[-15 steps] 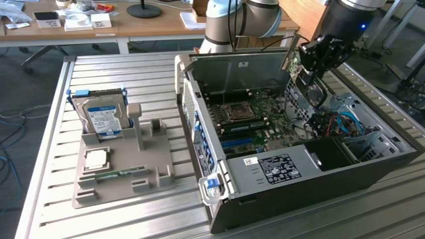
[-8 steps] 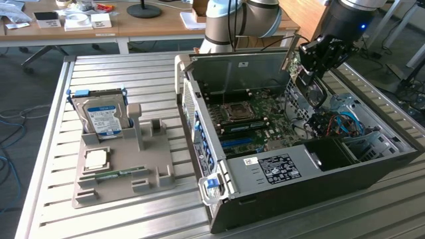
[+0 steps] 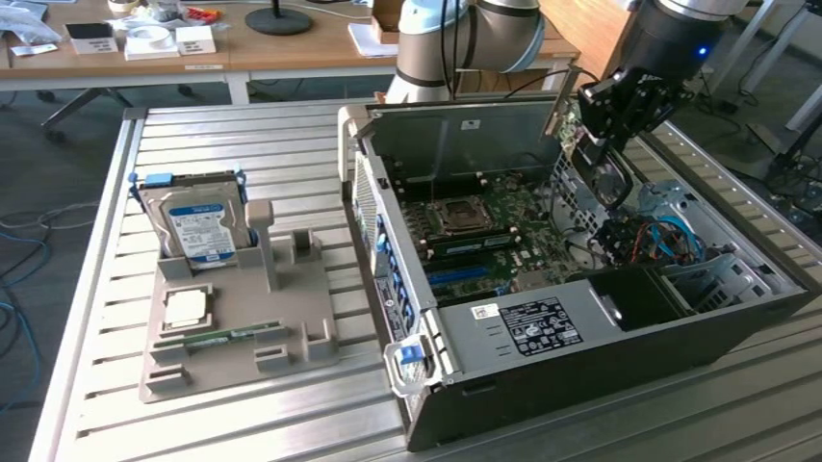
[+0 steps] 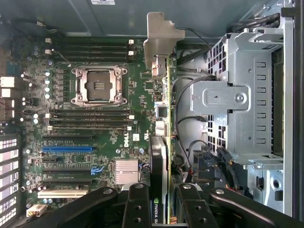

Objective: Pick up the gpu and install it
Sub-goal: 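Insert the gpu into the slot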

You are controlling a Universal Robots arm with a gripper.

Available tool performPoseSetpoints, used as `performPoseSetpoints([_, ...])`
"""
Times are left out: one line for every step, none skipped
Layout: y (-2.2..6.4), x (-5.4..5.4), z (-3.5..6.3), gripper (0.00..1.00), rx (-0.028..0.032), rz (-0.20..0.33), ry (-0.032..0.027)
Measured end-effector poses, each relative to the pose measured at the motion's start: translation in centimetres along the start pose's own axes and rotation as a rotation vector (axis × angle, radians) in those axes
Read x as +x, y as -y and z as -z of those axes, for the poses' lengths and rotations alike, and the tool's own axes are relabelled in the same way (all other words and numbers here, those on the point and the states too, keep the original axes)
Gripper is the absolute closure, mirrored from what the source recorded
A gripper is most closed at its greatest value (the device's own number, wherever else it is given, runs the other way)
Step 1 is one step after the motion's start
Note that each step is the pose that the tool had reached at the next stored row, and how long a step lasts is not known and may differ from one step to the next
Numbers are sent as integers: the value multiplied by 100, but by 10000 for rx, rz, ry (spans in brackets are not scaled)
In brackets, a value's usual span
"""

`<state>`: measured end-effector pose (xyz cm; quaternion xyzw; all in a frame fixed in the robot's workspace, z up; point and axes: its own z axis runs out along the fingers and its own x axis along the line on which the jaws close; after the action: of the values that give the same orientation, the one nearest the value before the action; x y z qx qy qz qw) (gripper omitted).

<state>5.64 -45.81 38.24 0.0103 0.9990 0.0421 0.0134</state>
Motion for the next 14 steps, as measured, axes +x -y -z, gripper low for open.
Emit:
performPoseSetpoints([0,0,0,73,0,51,-4])
performPoseSetpoints([0,0,0,73,-3,114,-9])
performPoseSetpoints([0,0,-1,73,-5,196,-16])
performPoseSetpoints([0,0,-1,73,-7,302,-25])
performPoseSetpoints([0,0,-2,73,-12,430,-36])
performPoseSetpoints([0,0,-3,73,-16,577,-48])
performPoseSetpoints([0,0,-4,73,-21,747,-63])
performPoseSetpoints([0,0,-4,73,-24,917,-78])
performPoseSetpoints([1,0,-5,73,-29,1091,-93])
performPoseSetpoints([1,0,-5,73,-33,1265,-107])
performPoseSetpoints([1,0,-6,73,-39,1514,-128])
performPoseSetpoints([1,0,-7,73,-43,1707,-145])
performPoseSetpoints([1,0,-8,73,-48,1883,-159])
performPoseSetpoints([1,0,-9,73,-53,2059,-175])
